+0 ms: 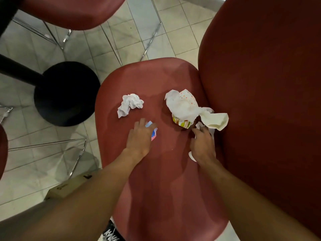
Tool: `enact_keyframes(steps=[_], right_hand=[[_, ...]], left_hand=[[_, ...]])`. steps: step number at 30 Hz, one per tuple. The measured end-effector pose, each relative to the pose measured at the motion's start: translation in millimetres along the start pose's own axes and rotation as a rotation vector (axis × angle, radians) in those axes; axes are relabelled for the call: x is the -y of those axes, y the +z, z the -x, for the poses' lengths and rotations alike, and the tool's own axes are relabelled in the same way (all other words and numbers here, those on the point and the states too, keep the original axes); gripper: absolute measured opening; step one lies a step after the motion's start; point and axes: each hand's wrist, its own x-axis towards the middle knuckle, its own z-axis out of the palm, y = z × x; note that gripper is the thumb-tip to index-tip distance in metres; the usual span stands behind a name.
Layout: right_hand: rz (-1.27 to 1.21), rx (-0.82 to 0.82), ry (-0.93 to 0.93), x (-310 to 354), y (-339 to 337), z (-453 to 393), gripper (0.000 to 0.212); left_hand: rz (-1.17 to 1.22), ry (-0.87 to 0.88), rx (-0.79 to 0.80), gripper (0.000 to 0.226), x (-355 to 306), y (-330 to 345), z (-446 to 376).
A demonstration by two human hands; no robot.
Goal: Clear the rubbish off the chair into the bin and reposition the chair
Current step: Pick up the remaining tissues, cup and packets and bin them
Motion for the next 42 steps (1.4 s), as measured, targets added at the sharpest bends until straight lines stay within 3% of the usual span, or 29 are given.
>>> enact_keyframes(steps=[5,13,18,25,31,35,42], right_hand=[[-0.086,-0.021,-0.01,12.5,-2.8,19.5,0.039],[-0.171,-0.027,-0.115,71.3,-36.8,77.2,0.033],[-0.204,0.036,-0.151,116.2,-61.5,120.6,0.042],[-0.187,0.013,-0.228,180.4,-74.0,190.3,0.029],[-0.194,0.024,-0.284,228.1,-64.1,241.8,0.026],[-0.198,0.032,-0.317,259.1,-43.9,277.8,0.026],[-0.12,0.093,-0.378,314.9,3.8,340.3,0.022]], left_hand=[[0.213,-0.063,-0.08,0.022,-1.0,-13.3,16.7],[0.458,-0.114,-0.17,0.021,6.1,-53.0,74.7],[0.519,-0.11,-0.248,0.024,27.3,-86.4,126.9],[0.484,-0.08,-0.34,0.018,71.1,-134.1,211.0],[0.533,-0.065,-0.426,0.012,112.1,-146.9,278.5],[0.552,-0.134,-0.448,0.02,146.2,-136.0,316.6],[0.658,-0.239,-0.471,0.014,213.9,-104.4,391.7]])
